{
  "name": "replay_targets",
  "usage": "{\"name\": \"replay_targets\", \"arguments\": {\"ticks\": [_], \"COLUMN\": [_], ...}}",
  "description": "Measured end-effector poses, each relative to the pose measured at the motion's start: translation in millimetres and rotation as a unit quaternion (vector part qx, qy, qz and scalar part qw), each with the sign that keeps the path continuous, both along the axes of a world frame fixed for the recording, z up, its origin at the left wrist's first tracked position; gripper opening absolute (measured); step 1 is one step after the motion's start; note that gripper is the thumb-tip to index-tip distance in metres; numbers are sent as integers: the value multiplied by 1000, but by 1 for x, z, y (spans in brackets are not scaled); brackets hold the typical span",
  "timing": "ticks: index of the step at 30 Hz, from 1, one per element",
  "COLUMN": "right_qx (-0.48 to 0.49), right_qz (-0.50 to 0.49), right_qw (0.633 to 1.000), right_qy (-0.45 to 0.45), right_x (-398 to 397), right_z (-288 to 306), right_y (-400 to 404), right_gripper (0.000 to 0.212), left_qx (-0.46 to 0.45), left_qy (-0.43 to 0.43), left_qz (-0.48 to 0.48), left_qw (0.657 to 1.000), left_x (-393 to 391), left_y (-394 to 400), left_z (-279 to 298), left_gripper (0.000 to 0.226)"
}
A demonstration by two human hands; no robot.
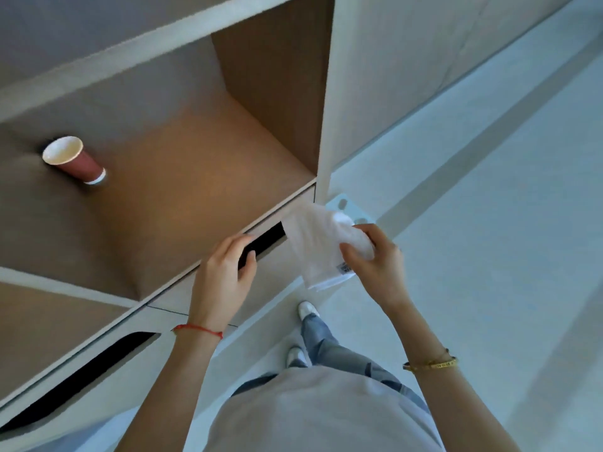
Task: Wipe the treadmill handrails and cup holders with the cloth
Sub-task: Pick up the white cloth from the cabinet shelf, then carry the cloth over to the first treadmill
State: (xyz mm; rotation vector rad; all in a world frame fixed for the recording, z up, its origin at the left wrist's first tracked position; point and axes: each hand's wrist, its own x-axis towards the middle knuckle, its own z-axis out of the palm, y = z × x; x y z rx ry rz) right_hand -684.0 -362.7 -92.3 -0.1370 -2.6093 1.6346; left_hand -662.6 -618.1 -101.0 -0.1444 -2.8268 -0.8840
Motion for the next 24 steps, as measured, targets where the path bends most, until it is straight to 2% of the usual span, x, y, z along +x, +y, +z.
{"name": "replay_targets", "arguments": {"ticks": [5, 11, 24], "right_qx": [-1, -10, -5], "right_qz": [-107, -246, -457], "right_qw": [994, 969, 889], "right_qy": [-14, -25, -28], "right_x": [61, 126, 268], "right_z": [-2, -8, -6], "right_y": [42, 111, 345], "right_gripper": [20, 19, 19], "left_qx": [-7, -14, -2], "left_qy": [-8, -30, -12], "left_qz": [-83, -196, -405], "left_qw": [997, 980, 914], "left_x": [12, 15, 41], "left_y": [37, 122, 420], "left_z": [2, 7, 3], "left_gripper": [29, 29, 30]}}
